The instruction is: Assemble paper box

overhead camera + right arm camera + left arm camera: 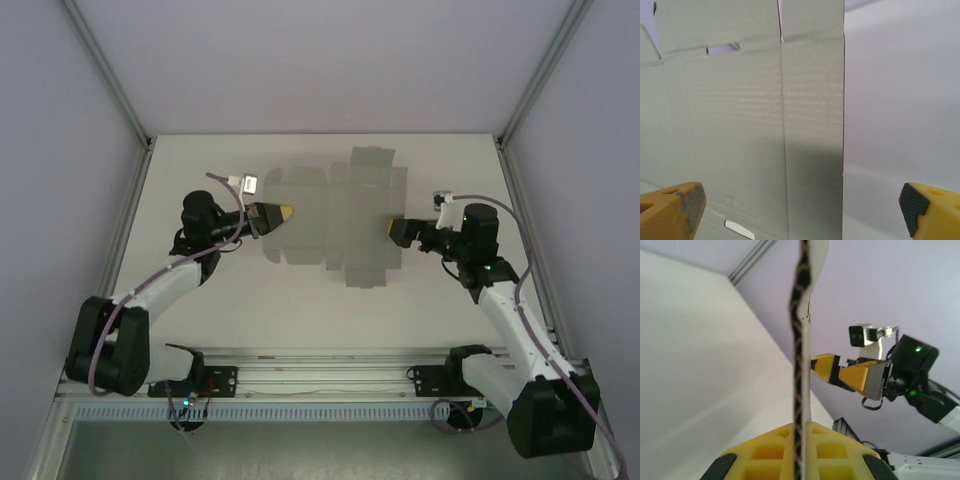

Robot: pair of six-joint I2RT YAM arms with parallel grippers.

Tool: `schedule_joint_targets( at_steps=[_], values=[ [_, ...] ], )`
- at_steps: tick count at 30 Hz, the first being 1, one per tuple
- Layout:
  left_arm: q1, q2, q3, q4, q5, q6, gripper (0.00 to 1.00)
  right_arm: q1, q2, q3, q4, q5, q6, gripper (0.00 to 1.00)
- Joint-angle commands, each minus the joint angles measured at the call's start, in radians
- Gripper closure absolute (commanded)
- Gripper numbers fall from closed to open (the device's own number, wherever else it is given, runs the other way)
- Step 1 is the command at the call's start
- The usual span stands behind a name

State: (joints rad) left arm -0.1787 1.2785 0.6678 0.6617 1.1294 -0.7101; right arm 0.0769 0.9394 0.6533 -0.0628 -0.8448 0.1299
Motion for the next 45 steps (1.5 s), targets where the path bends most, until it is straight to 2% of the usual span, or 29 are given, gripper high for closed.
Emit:
schedule_joint_targets(
  at_steps=[1, 4, 7, 10, 13, 18, 25, 27, 33, 34, 36, 37, 40, 45],
  values=[
    [0.001, -0.088, 0.045, -0.056, 0.004, 0.019, 1.00, -0.022, -0.028, -0.004, 0.113, -0.170, 0.034, 0.00],
    [0.001, -0.142, 0.022, -0.038, -0.009, -0.001, 1.00, -0.022, -0.010, -0.002, 0.185, -0.269, 0.072, 0.07],
    [0.001, -0.184, 0.014, -0.039, -0.018, -0.010, 1.00, -0.022, 0.017, 0.010, 0.219, -0.341, 0.082, 0.30],
    [0.001, -0.197, 0.025, -0.118, -0.053, 0.032, 1.00, -0.021, 0.036, 0.025, 0.223, -0.370, 0.065, 0.51],
    [0.001, -0.200, 0.019, -0.144, -0.081, 0.056, 1.00, -0.021, 0.042, 0.032, 0.190, -0.361, 0.011, 0.66],
    [0.001, -0.208, 0.008, -0.153, -0.105, 0.061, 1.00, -0.021, 0.065, 0.050, 0.121, -0.341, -0.036, 0.74],
    [0.000, -0.231, 0.002, -0.208, -0.152, 0.091, 1.00, -0.023, 0.085, 0.043, 0.099, -0.317, -0.062, 0.75],
    [0.001, -0.234, 0.000, -0.218, -0.159, 0.099, 1.00, -0.022, 0.091, 0.040, 0.113, -0.326, -0.062, 0.78],
    [0.001, -0.234, 0.000, -0.254, -0.208, 0.110, 1.00, -0.022, 0.122, 0.057, 0.119, -0.362, -0.077, 1.00],
    [-0.001, -0.237, 0.003, -0.299, -0.246, 0.127, 0.82, -0.022, 0.125, 0.068, 0.086, -0.345, -0.101, 1.00],
    [0.001, -0.244, 0.011, -0.416, -0.342, 0.172, 0.10, -0.017, 0.133, 0.092, 0.005, -0.292, -0.146, 1.00],
    [0.002, -0.250, 0.012, -0.479, -0.404, 0.192, 0.00, -0.013, 0.142, 0.105, -0.047, -0.268, -0.178, 1.00],
    [0.001, -0.265, -0.003, -0.614, -0.566, 0.210, 0.00, 0.005, 0.183, 0.126, -0.145, -0.206, -0.228, 1.00],
    [0.001, -0.301, -0.034, -0.745, -0.708, 0.222, 0.00, 0.032, 0.279, 0.114, -0.165, -0.150, -0.255, 1.00]
  ],
)
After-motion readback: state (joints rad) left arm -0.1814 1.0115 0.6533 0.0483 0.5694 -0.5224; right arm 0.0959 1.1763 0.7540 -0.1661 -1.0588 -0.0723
